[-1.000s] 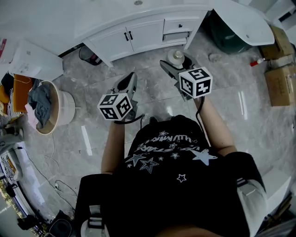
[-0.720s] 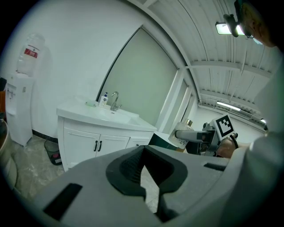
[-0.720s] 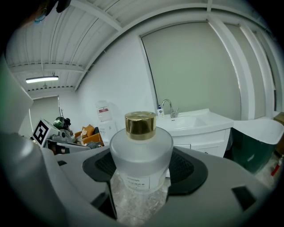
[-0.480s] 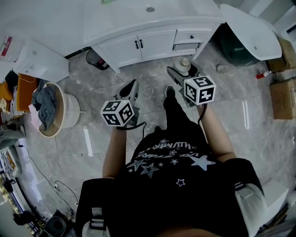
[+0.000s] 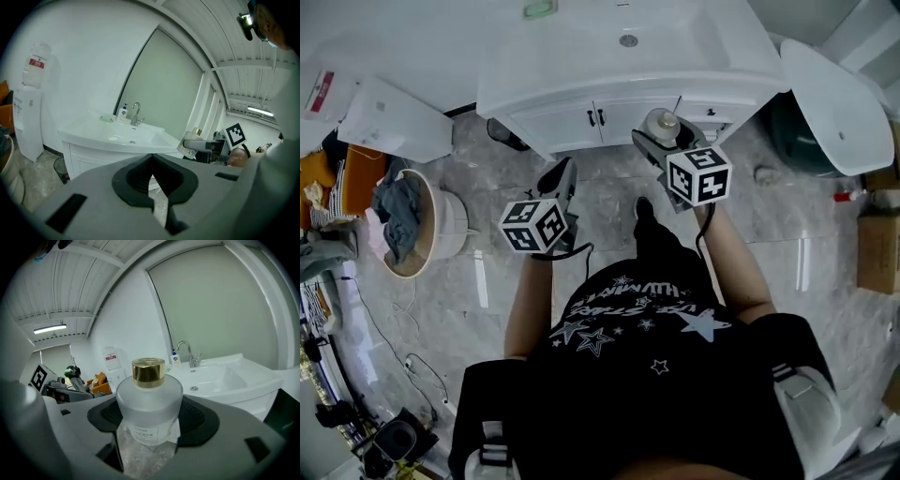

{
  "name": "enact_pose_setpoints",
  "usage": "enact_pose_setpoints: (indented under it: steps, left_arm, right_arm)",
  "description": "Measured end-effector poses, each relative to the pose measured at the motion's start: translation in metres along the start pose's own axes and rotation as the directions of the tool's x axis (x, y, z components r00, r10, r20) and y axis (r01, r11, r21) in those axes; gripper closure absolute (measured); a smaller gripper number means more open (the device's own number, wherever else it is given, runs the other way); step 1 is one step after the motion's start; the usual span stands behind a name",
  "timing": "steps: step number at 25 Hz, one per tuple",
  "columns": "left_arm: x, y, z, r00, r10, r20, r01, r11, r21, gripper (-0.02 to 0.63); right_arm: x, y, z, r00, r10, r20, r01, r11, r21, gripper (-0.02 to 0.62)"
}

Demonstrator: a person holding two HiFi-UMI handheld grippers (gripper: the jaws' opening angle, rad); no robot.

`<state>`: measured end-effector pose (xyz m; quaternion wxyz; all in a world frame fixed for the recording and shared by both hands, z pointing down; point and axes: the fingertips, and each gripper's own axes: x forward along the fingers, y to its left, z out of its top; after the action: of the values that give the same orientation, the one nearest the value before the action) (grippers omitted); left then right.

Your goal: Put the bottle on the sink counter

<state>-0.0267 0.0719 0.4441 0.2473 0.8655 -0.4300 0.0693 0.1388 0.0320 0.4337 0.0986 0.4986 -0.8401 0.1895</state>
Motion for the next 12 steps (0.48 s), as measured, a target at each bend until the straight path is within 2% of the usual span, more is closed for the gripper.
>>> enact_pose_setpoints:
  steps: [12]
  left_arm:
    - [0.101, 0.026, 0.052, 0.995, 0.098, 0.015, -0.097, 0.995, -0.020, 0.600]
  right_arm:
    - [0.083, -0.086, 0.050, 0.994, 0.100, -0.034, -0.100, 0.995, -0.021, 0.272]
